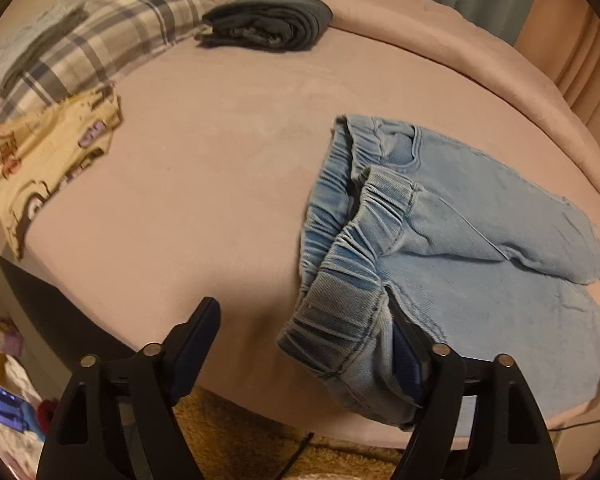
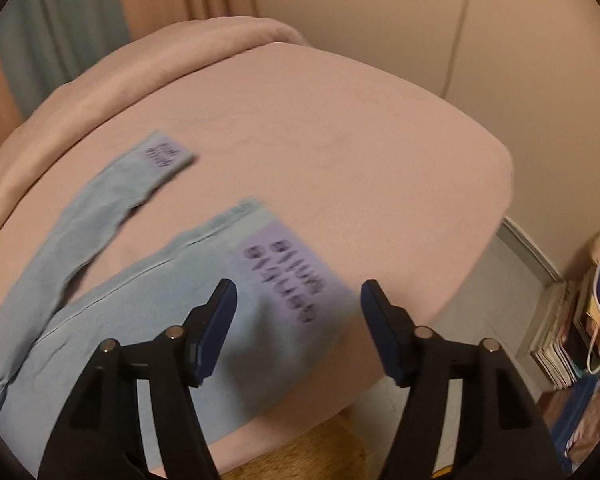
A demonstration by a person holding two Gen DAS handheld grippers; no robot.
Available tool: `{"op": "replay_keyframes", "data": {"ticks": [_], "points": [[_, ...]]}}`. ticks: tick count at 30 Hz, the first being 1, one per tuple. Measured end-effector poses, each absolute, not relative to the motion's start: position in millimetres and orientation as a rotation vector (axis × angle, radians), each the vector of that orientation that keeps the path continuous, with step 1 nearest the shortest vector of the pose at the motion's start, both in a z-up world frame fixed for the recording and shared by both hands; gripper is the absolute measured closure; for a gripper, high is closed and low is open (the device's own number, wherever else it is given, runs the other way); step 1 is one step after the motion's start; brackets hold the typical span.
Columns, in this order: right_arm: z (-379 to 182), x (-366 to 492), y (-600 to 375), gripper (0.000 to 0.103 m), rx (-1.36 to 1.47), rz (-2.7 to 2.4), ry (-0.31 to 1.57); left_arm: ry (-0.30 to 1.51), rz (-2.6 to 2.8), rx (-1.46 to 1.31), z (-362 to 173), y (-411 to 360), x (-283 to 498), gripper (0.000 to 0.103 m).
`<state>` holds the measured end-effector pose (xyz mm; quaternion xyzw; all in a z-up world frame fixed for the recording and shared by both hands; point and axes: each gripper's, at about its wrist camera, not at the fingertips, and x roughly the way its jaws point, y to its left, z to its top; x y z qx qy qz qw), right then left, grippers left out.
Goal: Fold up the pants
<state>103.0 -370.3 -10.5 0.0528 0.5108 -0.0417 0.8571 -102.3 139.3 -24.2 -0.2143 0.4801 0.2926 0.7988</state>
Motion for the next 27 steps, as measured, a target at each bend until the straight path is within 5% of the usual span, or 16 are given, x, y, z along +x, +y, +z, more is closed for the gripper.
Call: {"op": "replay_keyframes", "data": {"ticks": [7,13,18,27], "points": [[-74.2,110.8,-355.7,0.044,0.127,0.025,1.226,1.065,0.623,-0.499,-34.0,141.9,-109.7,0.021],[-43.3,115.5,-349.5,0.042,0.093,-0.030,1.213,1.040,0.549,-0.591,-28.1,148.8,-125.7,0.021],[10.4,129.2,-316.3,0.019,0.134,0.095,1.098,0.985,0.553,-0.592,-15.2,155.1,-140.5,0.021],[3.0,206.3,-150.6,0.018,0.225,0.425,1.212,0.813,0.462,-0.674,6.6,157.4,-122.8,0.021]]}}
